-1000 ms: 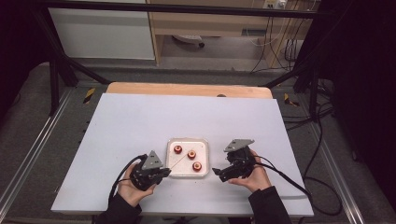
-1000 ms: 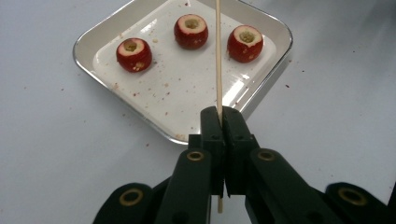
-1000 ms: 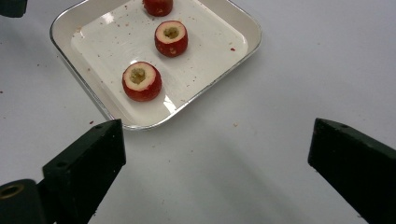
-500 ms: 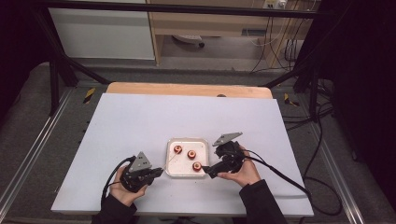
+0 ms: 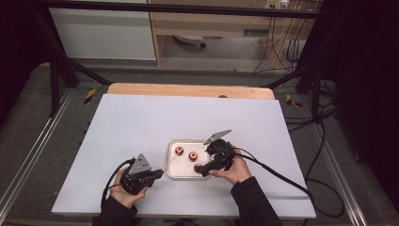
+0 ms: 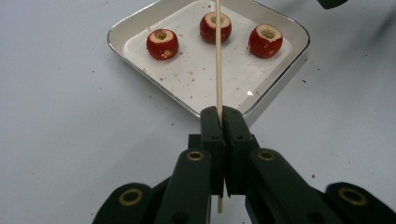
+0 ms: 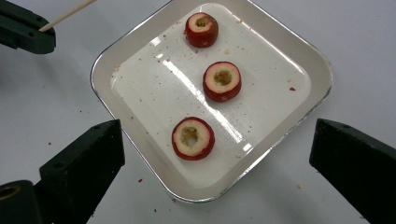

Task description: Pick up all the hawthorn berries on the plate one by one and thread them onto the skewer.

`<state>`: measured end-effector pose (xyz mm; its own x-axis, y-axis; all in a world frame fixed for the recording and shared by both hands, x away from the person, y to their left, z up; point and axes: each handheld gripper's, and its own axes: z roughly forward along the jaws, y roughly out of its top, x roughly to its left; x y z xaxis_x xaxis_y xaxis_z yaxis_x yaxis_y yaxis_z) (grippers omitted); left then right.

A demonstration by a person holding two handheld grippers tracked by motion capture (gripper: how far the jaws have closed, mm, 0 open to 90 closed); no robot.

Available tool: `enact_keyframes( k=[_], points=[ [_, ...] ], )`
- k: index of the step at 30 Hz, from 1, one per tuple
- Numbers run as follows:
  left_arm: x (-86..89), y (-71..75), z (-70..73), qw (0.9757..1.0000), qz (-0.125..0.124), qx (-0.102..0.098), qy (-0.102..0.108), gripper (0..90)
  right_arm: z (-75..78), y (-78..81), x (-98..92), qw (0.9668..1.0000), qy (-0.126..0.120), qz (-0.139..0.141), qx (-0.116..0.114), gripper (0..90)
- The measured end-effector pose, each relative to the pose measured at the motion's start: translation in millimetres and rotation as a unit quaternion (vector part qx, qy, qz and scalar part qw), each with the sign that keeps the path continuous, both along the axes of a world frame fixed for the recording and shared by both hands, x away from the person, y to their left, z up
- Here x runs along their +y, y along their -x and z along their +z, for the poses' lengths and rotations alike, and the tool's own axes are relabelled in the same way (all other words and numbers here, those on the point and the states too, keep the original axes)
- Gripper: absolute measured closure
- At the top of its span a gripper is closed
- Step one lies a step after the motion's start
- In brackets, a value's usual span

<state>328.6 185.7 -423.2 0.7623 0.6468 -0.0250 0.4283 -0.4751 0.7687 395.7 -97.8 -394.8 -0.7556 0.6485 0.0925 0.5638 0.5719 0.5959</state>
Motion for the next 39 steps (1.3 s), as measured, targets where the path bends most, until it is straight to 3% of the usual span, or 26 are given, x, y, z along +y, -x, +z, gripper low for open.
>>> enact_keyframes(
  k=[9,16,20,34,39],
  points=[
    [0.1,-0.7,-1.5,1.0000,0.002,0.002,-0.001,88.4,-4.6,-6.8,18.0,0.9992,0.023,0.018,0.028,9.5],
    [0.1,-1.6,-1.9,1.0000,0.003,0.006,-0.001,88.3,-10.1,-14.0,23.5,0.9975,0.026,0.030,0.059,25.0],
    [-0.5,-2.3,-2.2,1.0000,0.002,0.006,-0.002,88.3,-13.2,-16.4,24.0,0.9953,0.044,0.038,0.078,34.3],
    [-2.6,-2.0,-3.0,1.0000,-0.003,0.007,-0.006,88.3,-18.6,-20.9,26.0,0.9927,0.056,0.058,0.090,53.7],
    [-3.4,-2.1,-3.5,0.9999,-0.003,0.008,-0.006,88.3,-19.9,-21.5,26.4,0.9921,0.060,0.059,0.093,56.5]
  ],
)
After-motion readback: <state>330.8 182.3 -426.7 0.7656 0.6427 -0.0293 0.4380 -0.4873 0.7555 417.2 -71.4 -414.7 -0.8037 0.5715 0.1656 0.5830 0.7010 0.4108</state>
